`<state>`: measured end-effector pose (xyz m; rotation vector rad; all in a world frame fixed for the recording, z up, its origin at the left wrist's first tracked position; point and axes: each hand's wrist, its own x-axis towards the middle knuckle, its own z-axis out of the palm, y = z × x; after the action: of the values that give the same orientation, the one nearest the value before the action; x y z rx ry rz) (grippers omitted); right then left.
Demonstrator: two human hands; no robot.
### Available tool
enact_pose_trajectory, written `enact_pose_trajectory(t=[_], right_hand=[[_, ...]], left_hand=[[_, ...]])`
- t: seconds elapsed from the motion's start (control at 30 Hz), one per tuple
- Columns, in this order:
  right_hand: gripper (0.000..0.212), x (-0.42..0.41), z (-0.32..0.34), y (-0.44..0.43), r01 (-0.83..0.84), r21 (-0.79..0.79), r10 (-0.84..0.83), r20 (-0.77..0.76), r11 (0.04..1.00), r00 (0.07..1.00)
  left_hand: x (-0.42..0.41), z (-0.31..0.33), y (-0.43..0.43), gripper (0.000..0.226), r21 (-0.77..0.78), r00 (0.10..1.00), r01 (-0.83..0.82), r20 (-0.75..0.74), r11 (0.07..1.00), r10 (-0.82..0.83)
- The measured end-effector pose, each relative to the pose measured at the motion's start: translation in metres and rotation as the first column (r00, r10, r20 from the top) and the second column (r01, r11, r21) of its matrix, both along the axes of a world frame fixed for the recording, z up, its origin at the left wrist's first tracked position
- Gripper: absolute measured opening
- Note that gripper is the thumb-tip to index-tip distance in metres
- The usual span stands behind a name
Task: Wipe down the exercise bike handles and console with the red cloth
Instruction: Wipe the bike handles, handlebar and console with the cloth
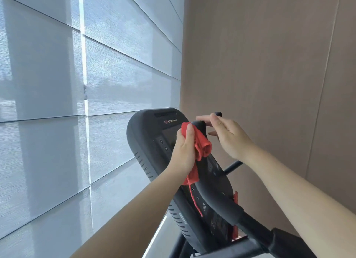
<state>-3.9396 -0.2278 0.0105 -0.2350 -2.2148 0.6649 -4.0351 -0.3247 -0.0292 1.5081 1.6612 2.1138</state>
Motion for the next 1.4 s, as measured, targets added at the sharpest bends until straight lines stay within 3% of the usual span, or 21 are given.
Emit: enact_pose_trajectory(t=[0.1, 0.17, 0.27, 0.37, 0.53, 0.63, 0.8, 1.03, 1.27, 1.4], right_hand=[[0.052, 0.001, 0.001, -0.006, -0.007, -0.005, 0.006, -0.02, 1.0, 1.0], [0.052, 0.001, -0.001, -0.008, 0.007, -0.003, -0.007, -0.02, 1.0, 1.0], [0.054, 0.001, 0.0, -0.009, 0.041, 0.01, -0.041, -0.004, 0.999, 0.999], [0.056, 0.003, 0.006, -0.012, 0.068, 0.055, -0.068, 0.001, 0.996, 0.998], [0.055, 0.001, 0.011, -0.018, 0.063, 0.093, -0.063, -0.001, 0.994, 0.998], [0.057, 0.0, 0.009, -0.017, 0.049, 0.07, -0.049, 0.009, 0.996, 0.999], [0.062, 0.003, 0.015, -0.018, 0.024, 0.02, -0.025, 0.059, 1.0, 0.998], [0.069, 0.002, 0.008, -0.018, 0.076, 0.129, -0.084, 0.058, 0.989, 0.995], [0.072, 0.003, 0.015, -0.021, 0.05, 0.108, -0.057, 0.069, 0.993, 0.996], [0.062, 0.003, 0.013, -0.025, 0.077, 0.139, -0.081, 0.027, 0.987, 0.996]], left_hand=[[0.007, -0.011, -0.001, 0.024, 0.018, 0.995, 0.076, 0.068, 0.997, -0.077], [0.003, -0.028, 0.003, 0.025, 0.076, 0.996, 0.084, 0.001, 0.994, -0.085], [0.004, -0.036, -0.001, 0.032, 0.078, 0.993, -0.049, -0.103, 0.996, 0.057], [0.006, -0.03, -0.003, 0.059, 0.063, 0.956, -0.193, -0.213, 0.979, 0.202], [0.01, -0.05, -0.01, 0.06, 0.143, 0.902, -0.246, -0.327, 0.959, 0.28], [0.013, -0.064, -0.015, 0.059, 0.145, 0.923, -0.185, -0.313, 0.972, 0.223], [0.009, -0.03, -0.009, 0.056, 0.056, 0.979, -0.098, -0.176, 0.994, 0.106], [0.013, -0.069, -0.015, 0.057, 0.099, 0.941, -0.145, -0.294, 0.984, 0.168], [-0.003, -0.044, -0.009, 0.049, 0.009, 0.98, -0.083, -0.183, 0.997, 0.083], [0.006, -0.055, -0.013, 0.054, -0.02, 0.987, -0.055, -0.154, 0.998, 0.051]])
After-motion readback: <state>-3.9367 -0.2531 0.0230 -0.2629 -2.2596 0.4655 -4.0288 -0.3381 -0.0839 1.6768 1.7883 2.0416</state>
